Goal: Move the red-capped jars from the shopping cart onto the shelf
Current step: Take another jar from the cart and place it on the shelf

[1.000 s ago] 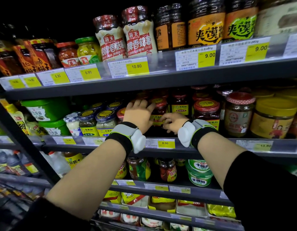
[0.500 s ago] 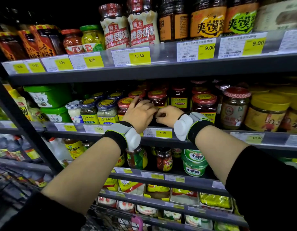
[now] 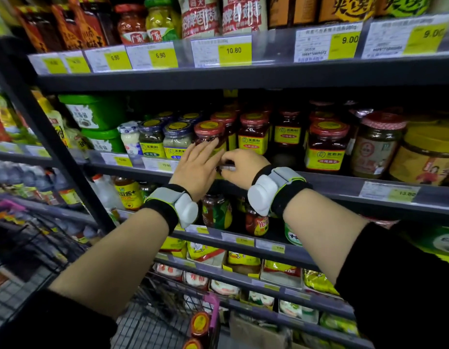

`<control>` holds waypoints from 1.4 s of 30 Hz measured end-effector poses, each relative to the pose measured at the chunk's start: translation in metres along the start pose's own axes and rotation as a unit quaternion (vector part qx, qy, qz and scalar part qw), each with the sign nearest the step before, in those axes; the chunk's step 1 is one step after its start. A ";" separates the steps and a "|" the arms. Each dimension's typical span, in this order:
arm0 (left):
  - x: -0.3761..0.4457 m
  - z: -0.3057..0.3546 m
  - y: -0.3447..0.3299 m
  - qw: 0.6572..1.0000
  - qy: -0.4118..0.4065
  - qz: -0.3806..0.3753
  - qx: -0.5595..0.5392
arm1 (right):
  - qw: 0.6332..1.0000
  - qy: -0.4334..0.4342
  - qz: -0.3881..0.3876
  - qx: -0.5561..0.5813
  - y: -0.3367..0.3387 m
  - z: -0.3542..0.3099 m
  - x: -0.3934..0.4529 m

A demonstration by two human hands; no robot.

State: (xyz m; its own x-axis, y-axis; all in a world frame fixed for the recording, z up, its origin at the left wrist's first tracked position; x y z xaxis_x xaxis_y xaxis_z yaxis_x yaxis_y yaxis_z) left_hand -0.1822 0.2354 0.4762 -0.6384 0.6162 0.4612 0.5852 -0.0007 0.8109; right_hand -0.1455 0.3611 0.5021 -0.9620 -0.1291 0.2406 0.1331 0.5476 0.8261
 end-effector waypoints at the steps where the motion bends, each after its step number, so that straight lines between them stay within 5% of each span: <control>1: -0.004 -0.003 -0.002 1.000 0.002 0.005 0.004 | 1.000 0.011 0.002 -0.012 -0.005 -0.004 -0.001; 4: -0.019 -0.012 -0.009 1.000 0.018 0.018 0.010 | 0.998 0.043 0.007 -0.036 -0.020 -0.015 -0.002; 24: -0.145 -0.030 -0.062 0.964 0.158 -0.211 -0.040 | 0.981 0.081 -0.176 -0.020 -0.155 -0.042 -0.011; 42: -0.288 -0.008 -0.150 0.876 0.224 -0.419 -0.085 | 0.928 0.066 -0.365 -0.006 -0.327 -0.021 -0.054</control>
State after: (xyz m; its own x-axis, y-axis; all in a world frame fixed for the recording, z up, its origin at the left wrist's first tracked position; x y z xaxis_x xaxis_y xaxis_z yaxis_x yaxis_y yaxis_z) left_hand -0.0901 0.0518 0.2243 -0.9623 0.0865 -0.2578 -0.2416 0.1632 0.9566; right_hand -0.1318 0.1721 0.2296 -0.7589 -0.5633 -0.3266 -0.5400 0.2643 0.7991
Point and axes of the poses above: each hand's wrist, its own x-axis towards the middle knuckle, its own y-axis out of the back of the hand, z = x × y, the point moved 3 cm from there along x, towards the middle knuckle, and after that the axes turned 12 degrees about x, right-handed, at the moved point
